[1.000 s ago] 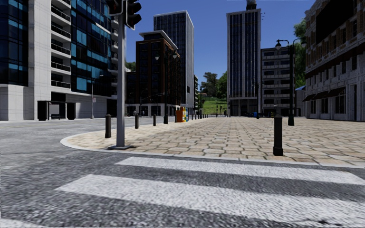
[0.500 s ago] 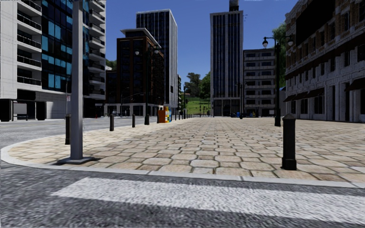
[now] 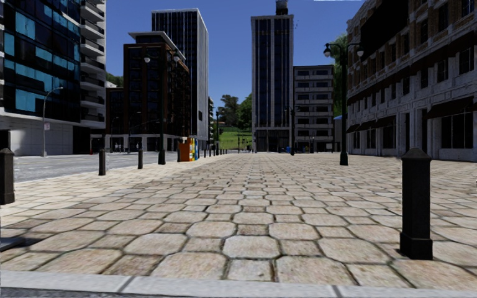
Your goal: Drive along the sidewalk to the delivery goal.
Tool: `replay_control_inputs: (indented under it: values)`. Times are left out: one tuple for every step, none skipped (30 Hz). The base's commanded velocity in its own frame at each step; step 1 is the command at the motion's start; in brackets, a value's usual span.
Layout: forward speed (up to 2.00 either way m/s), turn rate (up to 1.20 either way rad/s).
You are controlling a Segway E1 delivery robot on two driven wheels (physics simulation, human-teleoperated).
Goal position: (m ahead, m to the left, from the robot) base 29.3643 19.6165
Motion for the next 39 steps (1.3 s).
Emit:
replay_control_inputs:
  values:
    - [2.00, -0.32]
    - [2.00, -0.32]
    - [2.00, -0.09]
    - [2.00, 0.00]
    - [2.00, 0.00]
    - [2.00, 0.00]
    - [2.00, 0.00]
    - [2.00, 0.00]
    - [2.00, 0.00]
    - [1.76, 0.00]
    - [1.76, 0.00]
    - [1.51, 0.00]
    - [1.38, 0.00]
    - [1.33, 0.00]
    - [1.33, 0.00]
    - [1.30, 0.00]
    - [1.28, 0.00]
    - [1.26, 0.00]
    - [1.26, 0.00]
    - [1.26, 0.00]
    - [1.26, 0.00]
    - [1.26, 0.00]
    - [1.26, 0.00]
    - [1.26, 0.00]
    - [1.26, 0.00]
    - [1.26, 0.00]
    - [1.26, 0.00]
    - [1.26, 0.00]
    - [1.26, 0.00]
    - [1.26, 0.00]
    - [1.26, 0.00]
    - [1.26, 0.00]
    - [1.26, 0.00]
    - [1.26, 0.00]
    - [1.26, 0.00]
    - [1.26, 0.00]
    - [1.26, 0.00]
    - [1.26, 0.00]
    - [1.26, 0.00]
